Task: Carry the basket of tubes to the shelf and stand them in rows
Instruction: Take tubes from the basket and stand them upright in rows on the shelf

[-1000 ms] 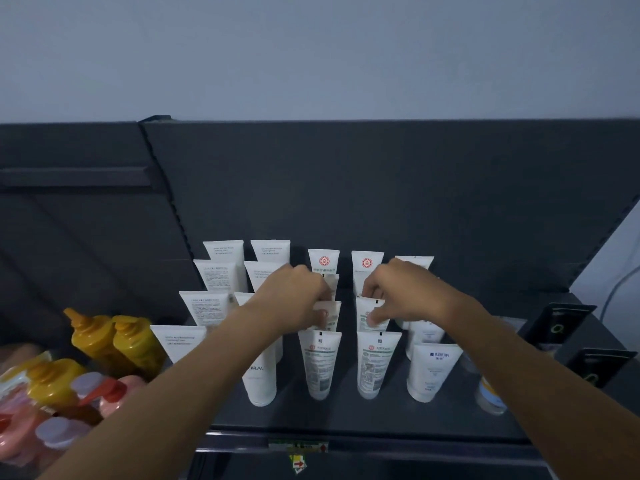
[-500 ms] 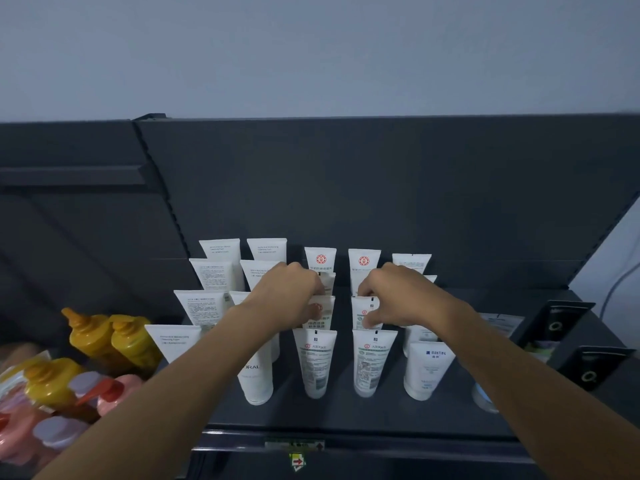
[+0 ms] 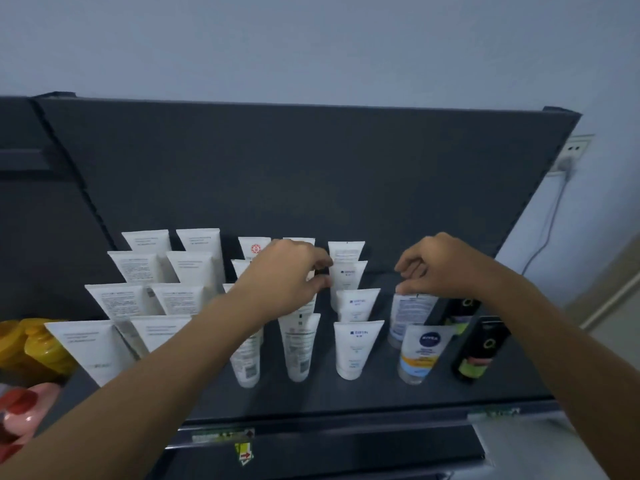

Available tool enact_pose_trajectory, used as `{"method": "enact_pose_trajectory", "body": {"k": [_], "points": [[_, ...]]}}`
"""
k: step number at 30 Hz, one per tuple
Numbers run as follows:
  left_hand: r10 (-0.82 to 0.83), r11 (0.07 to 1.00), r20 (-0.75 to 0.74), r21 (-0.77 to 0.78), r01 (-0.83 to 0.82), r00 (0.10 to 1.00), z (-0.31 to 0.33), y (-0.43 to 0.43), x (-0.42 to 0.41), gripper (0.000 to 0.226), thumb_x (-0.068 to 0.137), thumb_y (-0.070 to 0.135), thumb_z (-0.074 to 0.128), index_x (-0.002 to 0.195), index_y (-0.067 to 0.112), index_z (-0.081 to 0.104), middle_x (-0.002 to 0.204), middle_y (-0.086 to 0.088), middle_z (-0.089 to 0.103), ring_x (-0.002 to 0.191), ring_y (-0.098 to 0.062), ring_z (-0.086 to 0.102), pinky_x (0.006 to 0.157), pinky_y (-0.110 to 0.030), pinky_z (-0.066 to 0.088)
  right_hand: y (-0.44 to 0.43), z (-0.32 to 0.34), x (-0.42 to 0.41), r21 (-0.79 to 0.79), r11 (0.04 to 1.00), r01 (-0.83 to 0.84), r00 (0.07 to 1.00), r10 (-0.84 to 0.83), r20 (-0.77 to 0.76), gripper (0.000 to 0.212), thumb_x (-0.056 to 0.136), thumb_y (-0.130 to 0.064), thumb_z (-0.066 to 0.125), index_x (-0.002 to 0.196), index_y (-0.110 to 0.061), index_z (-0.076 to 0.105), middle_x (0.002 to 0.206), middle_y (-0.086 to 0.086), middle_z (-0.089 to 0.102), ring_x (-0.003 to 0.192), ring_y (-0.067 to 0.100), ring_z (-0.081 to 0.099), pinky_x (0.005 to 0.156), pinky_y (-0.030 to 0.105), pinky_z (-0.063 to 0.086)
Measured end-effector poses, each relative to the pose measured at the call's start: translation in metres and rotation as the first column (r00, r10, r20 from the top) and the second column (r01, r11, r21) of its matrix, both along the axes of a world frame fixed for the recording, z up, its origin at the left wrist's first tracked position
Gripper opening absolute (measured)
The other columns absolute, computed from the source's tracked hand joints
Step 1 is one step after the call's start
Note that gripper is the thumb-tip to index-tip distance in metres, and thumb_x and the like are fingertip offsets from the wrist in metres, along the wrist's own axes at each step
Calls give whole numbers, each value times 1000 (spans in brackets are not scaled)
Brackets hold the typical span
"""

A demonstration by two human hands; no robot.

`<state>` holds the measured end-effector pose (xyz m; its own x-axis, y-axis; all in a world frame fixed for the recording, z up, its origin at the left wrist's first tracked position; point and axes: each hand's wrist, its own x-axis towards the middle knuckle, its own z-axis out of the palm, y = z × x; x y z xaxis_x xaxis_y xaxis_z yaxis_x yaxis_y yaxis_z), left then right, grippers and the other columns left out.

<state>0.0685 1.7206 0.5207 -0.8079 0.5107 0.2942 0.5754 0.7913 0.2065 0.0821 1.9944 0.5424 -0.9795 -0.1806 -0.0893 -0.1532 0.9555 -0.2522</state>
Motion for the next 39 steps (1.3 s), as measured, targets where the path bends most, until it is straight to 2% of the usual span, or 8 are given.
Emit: {"method": "enact_pose_trajectory", "body": {"k": [5,9,12,23,28,33,36,39], "points": [[-40,994,32,-103,43,999,-14,51,-5,34,88,46,64,118,30,68,110,8,73,99,-17,66,90,-36,51,16,-27,-1,94,992,-83,993,74,95,38,71,-43,84,101,-22,75,95,-9,75,88,4,67,82,32,58],[21,968,67,-251,-3,998,-28,74,-14,35,81,49,66,112,32,67,104,2,71,99,-28,63,86,-41,52,15,-48,-9,235,963,-130,989,108,104,20,67,-32,83,72,-18,69,66,-4,65,70,16,64,63,38,56],[46,945,82,-326,-17,996,-35,81,-19,30,83,39,69,111,29,69,105,-3,70,99,-32,61,83,-38,51,13,-55,-13,295,944,-148,989,142,44,17,73,-23,82,73,-12,69,70,1,62,69,22,63,57,34,48],[48,958,74,-286,-25,996,-41,81,-22,26,87,27,65,111,33,72,102,-2,72,99,-30,61,80,-36,52,18,-58,-18,340,931,-131,990,140,-3,27,78,-27,81,68,-14,60,67,-3,55,67,20,60,55,31,42],[0,970,30,-243,7,1000,-38,77,-18,29,89,38,62,115,28,69,105,-1,73,97,-26,65,88,-37,49,20,-30,-6,216,972,-97,993,110,-51,36,78,-37,82,109,-22,73,102,-8,74,96,14,68,85,38,57],[-111,989,-36,-106,107,993,-25,68,3,40,95,54,43,98,28,72,86,8,74,80,-14,66,80,-31,48,26,-4,23,50,992,-118,991,121,-55,25,82,-51,74,94,-29,77,83,-18,74,84,-3,64,80,31,57],[-129,967,43,-215,135,991,-25,65,12,62,85,73,27,91,30,71,81,10,72,78,-15,64,78,-32,50,26,-15,36,40,984,-175,984,173,37,33,81,-59,70,91,-29,77,82,-19,75,82,-5,63,79,28,56],[-83,930,113,-348,117,990,-35,62,14,58,77,78,40,92,30,70,84,7,71,85,-22,62,79,-39,52,25,-32,41,60,975,-214,972,207,112,35,77,-61,72,85,-27,75,79,-13,73,74,-3,60,71,27,54]]}}
